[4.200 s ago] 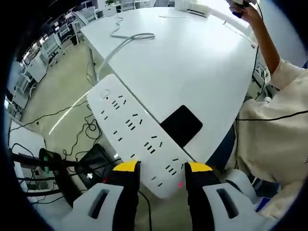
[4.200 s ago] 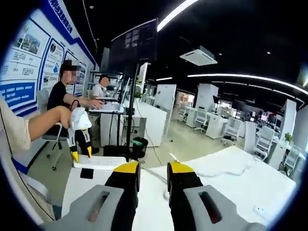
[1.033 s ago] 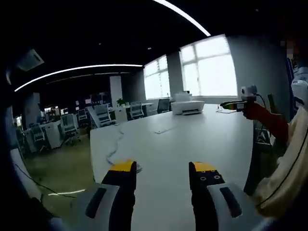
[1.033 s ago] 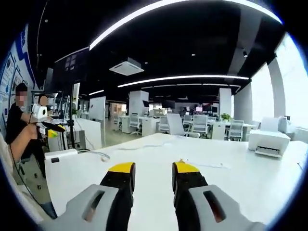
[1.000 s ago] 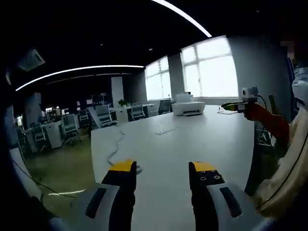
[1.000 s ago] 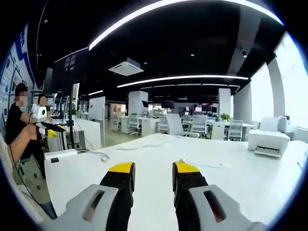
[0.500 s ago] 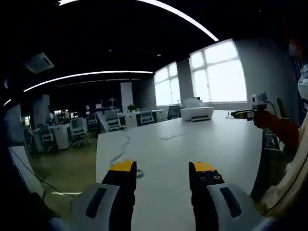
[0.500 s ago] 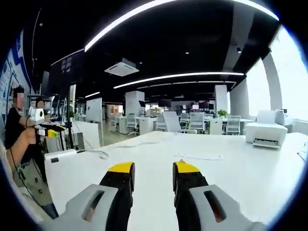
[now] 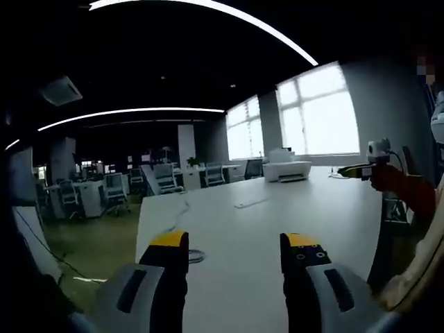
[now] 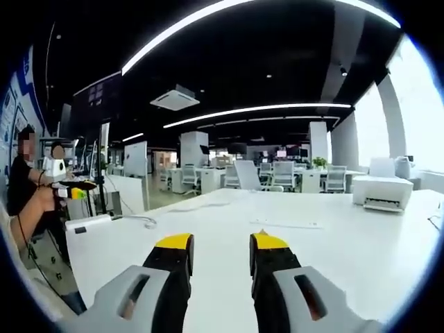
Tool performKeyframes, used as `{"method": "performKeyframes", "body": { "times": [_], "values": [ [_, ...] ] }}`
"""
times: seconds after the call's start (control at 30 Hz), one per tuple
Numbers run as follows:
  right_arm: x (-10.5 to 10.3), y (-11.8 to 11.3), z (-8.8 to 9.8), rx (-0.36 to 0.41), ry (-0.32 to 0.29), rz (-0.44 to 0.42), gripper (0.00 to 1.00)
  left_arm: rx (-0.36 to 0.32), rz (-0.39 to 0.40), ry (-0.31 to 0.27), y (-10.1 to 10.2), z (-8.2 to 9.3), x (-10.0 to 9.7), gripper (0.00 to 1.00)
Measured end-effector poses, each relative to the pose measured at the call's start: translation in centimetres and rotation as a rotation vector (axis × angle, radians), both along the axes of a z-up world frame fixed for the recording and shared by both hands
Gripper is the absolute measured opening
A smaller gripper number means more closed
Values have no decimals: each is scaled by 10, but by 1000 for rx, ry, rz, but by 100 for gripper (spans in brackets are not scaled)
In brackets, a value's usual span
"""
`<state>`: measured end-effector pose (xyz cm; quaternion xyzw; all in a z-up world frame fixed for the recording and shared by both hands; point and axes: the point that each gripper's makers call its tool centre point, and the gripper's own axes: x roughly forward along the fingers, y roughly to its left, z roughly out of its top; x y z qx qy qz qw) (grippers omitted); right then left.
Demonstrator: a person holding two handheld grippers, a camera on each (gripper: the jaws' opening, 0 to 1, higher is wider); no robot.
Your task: Pick up the power strip scattered on the table, fix it on the side mounting bracket of the table, and press the switch
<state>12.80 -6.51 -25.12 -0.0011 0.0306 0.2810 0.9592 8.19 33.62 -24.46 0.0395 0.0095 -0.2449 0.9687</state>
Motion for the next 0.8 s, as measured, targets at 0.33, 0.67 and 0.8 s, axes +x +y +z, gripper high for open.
{"method": "performKeyframes", "body": {
  "times": [0.33,0.67,0.8],
  "values": [
    [-9,-7,-4,1,-14,-32,29,-13,132,-110,17,13,0,59],
    [-14,-16,-13,-3,-51,-101,34,-27,203,-107,18,-5,3,63],
    [-15,-22,-13,16,-71,-131,35,-29,229,-111,19,-12,4,63]
  ]
}}
